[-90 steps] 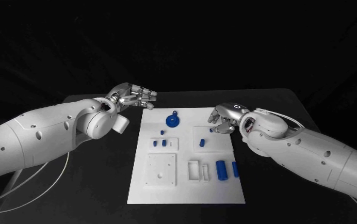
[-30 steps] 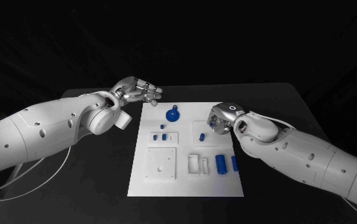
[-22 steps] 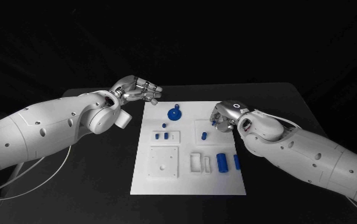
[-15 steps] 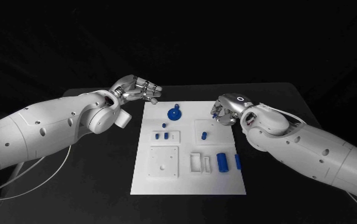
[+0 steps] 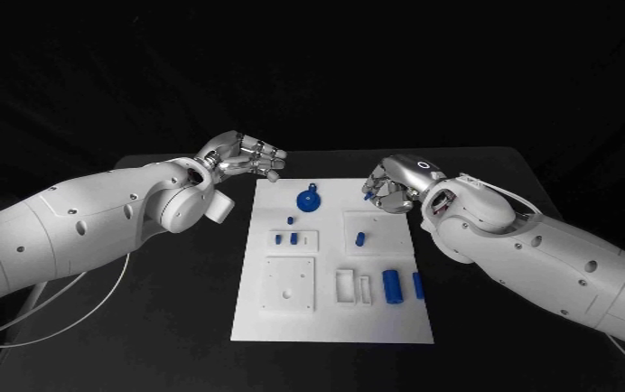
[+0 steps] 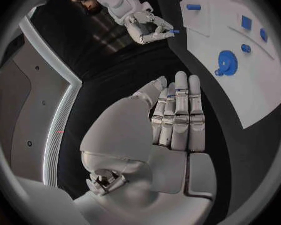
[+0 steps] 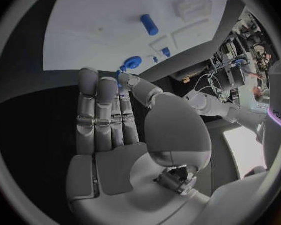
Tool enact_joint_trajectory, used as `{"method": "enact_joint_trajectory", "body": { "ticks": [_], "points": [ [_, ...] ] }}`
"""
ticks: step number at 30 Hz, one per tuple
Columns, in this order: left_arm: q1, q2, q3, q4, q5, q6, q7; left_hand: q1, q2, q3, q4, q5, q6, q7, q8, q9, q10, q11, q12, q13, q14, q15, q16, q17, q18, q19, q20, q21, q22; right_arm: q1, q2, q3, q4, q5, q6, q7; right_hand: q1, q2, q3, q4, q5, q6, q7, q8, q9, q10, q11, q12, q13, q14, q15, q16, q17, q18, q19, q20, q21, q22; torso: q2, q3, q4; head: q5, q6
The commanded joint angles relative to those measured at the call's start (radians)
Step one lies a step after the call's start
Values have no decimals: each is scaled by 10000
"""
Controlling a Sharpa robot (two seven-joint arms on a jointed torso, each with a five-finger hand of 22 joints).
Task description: Assemble the parts on the task board
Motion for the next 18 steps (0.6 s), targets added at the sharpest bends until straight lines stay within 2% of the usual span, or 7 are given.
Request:
{"method": "enact_joint_trajectory", "body": {
  "ticks": [1, 5, 6, 8, 13, 15, 18],
  "points": [
    [22, 83, 4, -43, 349, -139, 149, -95, 24, -6, -37, 14, -56, -24, 39, 4, -33, 21, -59, -12, 45, 2, -44, -9, 1, -75, -17, -26, 12, -4, 103, -7, 357, 421, 85, 207, 33, 130, -51, 4, 43, 45, 11, 50, 16, 104, -60, 43, -3, -2, -54, 39, -12, 161, 81, -59, -69, 15, -25, -12, -5, 202, -24],
    [23, 168, 4, -118, 567, -300, 184, -104, 7, -14, -37, 13, -57, -23, 38, 4, -39, 24, -62, -13, 45, 2, -44, -9, 1, -73, -16, -27, 14, -6, 245, -187, 756, 225, 157, 172, 35, 151, -91, -13, 66, 40, 12, 51, 17, 98, -59, 42, -4, 1, -52, 38, -23, 154, 95, -56, -107, 47, -27, -17, 2, 387, -74],
    [23, 196, 4, -144, 611, -355, 194, -104, 7, -14, -37, 13, -57, -23, 38, 4, -39, 24, -62, -13, 45, 2, -44, -9, 1, -73, -16, -27, 14, -6, 293, -262, 842, 129, 175, 149, 35, 151, -91, -13, 66, 40, 12, 51, 17, 98, -59, 42, -4, 1, -52, 38, -23, 154, 95, -56, -107, 47, -37, -22, 2, 495, -102],
    [23, 256, 4, -207, 703, -471, 211, -109, -9, -20, -37, 4, -59, -23, 37, 3, -36, 22, -61, -13, 44, 2, -44, -8, 1, -71, -15, -30, 13, -7, 396, -425, 969, -43, 207, 101, 35, 151, -91, -13, 66, 40, 12, 51, 17, 98, -59, 42, -4, 1, -52, 38, -23, 154, 95, -56, -107, 47, -37, -20, 7, 608, -120],
    [23, 398, 4, -303, 1042, -846, 114, -156, 5, -20, 6, 13, -65, -26, 35, 2, -50, 25, -63, -13, 30, 13, -52, -10, 0, -76, -8, -42, -7, -8, 754, -1016, 1182, -504, 352, -23, 28, 170, -98, -30, 62, 33, 9, 50, 18, 95, -63, 42, -4, 19, -59, 47, -46, 152, 166, -66, -86, 164, -65, -21, -4, 880, -204],
    [22, 435, 3, -305, 1164, -933, 72, -163, 14, -5, 19, 20, -66, -27, 37, 3, -54, 24, -60, -12, 29, 13, -53, -10, 4, -72, -5, -43, -20, -11, 892, -1231, 1205, -628, 396, -48, 25, 170, -100, -34, 62, 33, 11, 51, 19, 94, -60, 44, -4, 17, -54, 49, -72, 149, 168, -64, -84, 239, -72, -31, 2, 943, -242],
    [22, 509, 3, -327, 1279, -1065, 49, -175, -1, 1, 26, 20, -85, -21, 32, 2, -64, 30, -61, -13, 23, 17, -58, -12, 5, -73, 0, -46, -37, -27, 1137, -1554, 1167, -836, 456, -104, 23, 175, -98, -35, 77, 29, 12, 49, 18, 91, -60, 43, -4, 19, -57, 55, -96, 152, 165, -64, -91, 296, -79, -42, 21, 1109, -358]
  ]
}}
